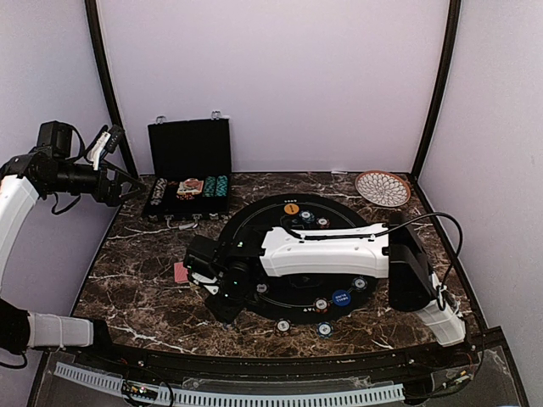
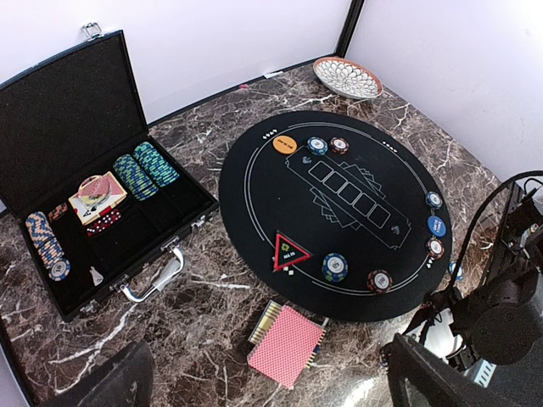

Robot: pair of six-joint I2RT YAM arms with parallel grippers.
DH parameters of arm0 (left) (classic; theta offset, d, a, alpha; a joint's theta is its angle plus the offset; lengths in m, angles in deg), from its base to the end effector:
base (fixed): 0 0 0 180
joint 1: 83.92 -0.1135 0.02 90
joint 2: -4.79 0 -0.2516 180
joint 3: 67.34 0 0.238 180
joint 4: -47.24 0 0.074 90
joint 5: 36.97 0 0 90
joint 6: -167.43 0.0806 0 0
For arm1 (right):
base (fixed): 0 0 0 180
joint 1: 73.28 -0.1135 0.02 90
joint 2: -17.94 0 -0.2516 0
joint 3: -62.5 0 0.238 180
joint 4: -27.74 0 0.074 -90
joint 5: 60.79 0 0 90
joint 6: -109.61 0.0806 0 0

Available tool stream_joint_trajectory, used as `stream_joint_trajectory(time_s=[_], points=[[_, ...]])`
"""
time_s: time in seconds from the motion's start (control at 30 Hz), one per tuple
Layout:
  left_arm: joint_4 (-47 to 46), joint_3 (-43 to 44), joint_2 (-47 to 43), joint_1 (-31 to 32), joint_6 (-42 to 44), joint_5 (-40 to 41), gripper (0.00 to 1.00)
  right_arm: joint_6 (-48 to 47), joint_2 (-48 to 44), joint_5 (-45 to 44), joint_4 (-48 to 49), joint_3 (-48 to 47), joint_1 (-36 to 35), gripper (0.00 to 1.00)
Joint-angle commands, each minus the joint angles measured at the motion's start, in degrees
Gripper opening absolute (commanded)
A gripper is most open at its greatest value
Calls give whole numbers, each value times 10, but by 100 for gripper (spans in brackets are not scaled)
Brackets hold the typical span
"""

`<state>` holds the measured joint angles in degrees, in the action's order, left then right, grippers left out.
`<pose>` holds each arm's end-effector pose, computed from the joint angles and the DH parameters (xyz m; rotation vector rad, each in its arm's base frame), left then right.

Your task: Distribute texas hold em gaming equipment

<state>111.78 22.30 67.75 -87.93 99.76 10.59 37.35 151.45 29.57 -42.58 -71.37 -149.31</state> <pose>0.2269 -0.0386 0.3625 0.7105 1.9612 -0.5463 0.1164 0.4700 0.1522 -1.4055 2.5173 0.3780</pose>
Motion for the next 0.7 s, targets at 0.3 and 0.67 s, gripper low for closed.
stream_joint_trajectory(time_s=[0.3, 0.67], points=[[15, 3, -11, -2, 6, -9, 99, -12, -31, -45, 1, -17, -6, 14], [15, 5, -9, -2, 5, -9, 99, 0, -67, -40, 9, -22, -3, 6]])
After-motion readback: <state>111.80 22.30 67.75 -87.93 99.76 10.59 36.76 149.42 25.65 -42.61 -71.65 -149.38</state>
